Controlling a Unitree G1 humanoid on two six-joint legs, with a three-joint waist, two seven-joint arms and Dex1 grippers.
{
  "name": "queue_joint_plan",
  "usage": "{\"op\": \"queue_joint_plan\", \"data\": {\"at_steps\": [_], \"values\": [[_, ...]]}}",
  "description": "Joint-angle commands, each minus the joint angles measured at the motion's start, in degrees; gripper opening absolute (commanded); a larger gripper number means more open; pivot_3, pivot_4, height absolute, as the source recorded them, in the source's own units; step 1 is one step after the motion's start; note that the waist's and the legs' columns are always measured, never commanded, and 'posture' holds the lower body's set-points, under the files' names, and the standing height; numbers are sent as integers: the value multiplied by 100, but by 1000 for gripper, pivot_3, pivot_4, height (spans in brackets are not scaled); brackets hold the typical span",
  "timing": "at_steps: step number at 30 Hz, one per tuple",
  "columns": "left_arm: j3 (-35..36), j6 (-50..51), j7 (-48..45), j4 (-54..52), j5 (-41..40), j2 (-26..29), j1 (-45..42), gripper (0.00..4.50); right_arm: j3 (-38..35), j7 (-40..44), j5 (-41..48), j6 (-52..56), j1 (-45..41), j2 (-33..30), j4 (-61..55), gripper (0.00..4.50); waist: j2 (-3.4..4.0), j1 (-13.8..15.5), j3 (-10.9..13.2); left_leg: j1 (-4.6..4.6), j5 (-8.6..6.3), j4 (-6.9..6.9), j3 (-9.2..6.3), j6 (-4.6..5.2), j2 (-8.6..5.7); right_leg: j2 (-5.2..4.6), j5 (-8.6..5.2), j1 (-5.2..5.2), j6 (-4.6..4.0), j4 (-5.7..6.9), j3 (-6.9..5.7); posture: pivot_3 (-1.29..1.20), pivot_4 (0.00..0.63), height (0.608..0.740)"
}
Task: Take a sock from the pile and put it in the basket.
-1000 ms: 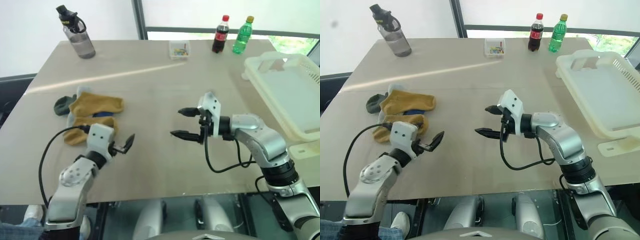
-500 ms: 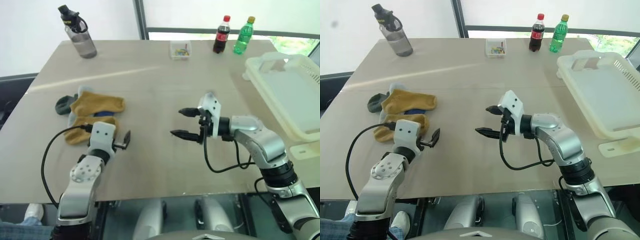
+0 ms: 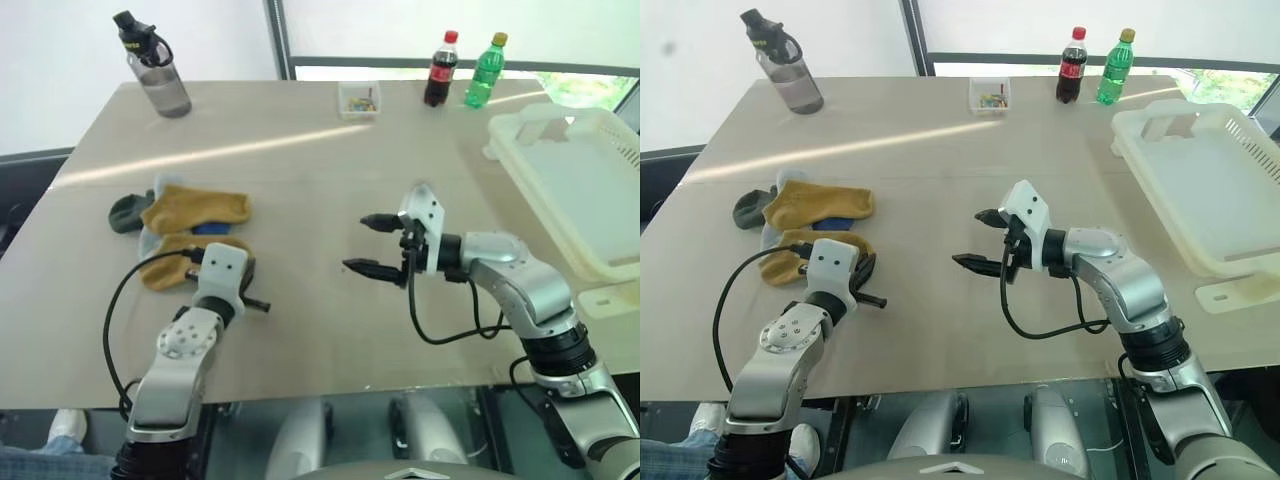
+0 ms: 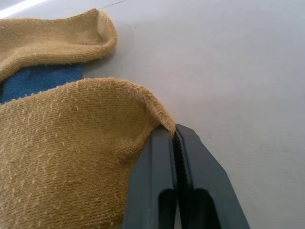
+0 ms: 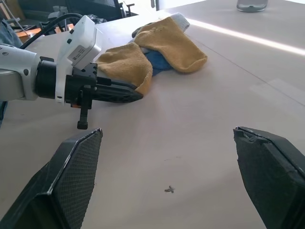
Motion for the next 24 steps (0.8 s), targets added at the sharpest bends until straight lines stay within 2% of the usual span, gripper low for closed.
{"op": "queue_joint_plan", "data": {"at_steps": [1, 5, 11, 20, 24], "values": [[-169, 2, -270, -229, -248, -110, -18, 67, -142, -14, 39, -131, -35, -12, -120, 4500, 0, 3, 0, 0, 0, 0, 0, 0, 0, 0, 0, 0, 0, 0, 0, 0, 150, 740], [-482, 169, -717, -545, -696, -224, -20, 67, -147, -14, 31, -154, -53, -8, -87, 4500, 0, 23, 0, -5, 0, 0, -2, 0, -3, -9, 0, 0, 0, -3, -2, 0, 150, 740], [-966, 980, -1190, -945, -1449, -279, -9, 67, -232, -109, -21, -163, -87, -68, -114, 4500, 1, 1, 1, -6, 0, 0, -2, 0, -2, -7, 0, 0, 1, -2, -2, 0, 150, 740], [-1736, 1780, -1612, -56, -1777, -382, -976, 67, -725, -395, 48, 26, 60, -453, -358, 4500, 1, 28, 0, -3, 1, 7, -4, 1, -15, 2, -1, 5, 2, -1, -3, 0, 150, 740], [-2138, 1707, -2009, 402, -1791, -437, -1499, 67, -1072, -541, 124, 186, 250, -731, -566, 4500, 1, 35, 0, -9, 1, 6, -6, 1, -21, 0, -1, 5, 3, -3, -4, 0, 150, 740]]}}
